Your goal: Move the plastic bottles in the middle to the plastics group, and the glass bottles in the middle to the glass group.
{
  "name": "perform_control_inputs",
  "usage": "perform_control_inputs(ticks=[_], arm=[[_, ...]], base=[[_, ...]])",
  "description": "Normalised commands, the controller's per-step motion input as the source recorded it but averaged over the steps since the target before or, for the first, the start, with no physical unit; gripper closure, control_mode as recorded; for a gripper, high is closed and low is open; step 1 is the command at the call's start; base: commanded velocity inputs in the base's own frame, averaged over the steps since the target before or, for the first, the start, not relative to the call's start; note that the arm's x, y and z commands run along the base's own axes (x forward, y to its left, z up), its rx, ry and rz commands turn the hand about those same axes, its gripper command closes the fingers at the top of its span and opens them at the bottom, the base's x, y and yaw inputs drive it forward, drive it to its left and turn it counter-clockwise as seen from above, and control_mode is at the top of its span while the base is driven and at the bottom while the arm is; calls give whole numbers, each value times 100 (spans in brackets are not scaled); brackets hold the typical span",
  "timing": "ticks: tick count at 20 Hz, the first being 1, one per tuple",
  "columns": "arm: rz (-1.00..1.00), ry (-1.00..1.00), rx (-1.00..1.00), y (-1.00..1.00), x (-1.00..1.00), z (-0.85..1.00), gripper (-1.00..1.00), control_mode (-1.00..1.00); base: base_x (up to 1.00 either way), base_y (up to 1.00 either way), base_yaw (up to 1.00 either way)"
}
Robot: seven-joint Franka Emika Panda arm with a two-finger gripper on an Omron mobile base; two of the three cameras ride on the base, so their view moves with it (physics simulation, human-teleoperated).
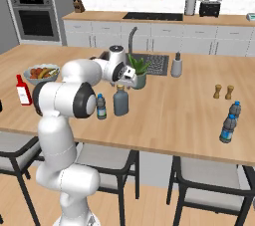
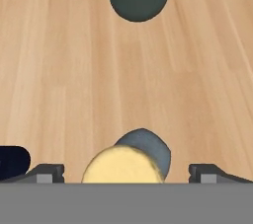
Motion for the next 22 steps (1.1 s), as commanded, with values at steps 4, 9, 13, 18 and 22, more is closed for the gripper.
perform_control_inputs(ticks=[4,9,13,18,22], arm=[[0,0,0,0,0,-17,100,-100],[0,0,0,0,0,0,100,-100],[0,0,0,0,0,1,100,-100],[0,1,0,-20,-18,51,100,-100],[0,0,0,-29,-49,66,100,-100]], base=[[0,0,0],[0,0,0],[0,0,0],[0,0,0],[0,0,0]])
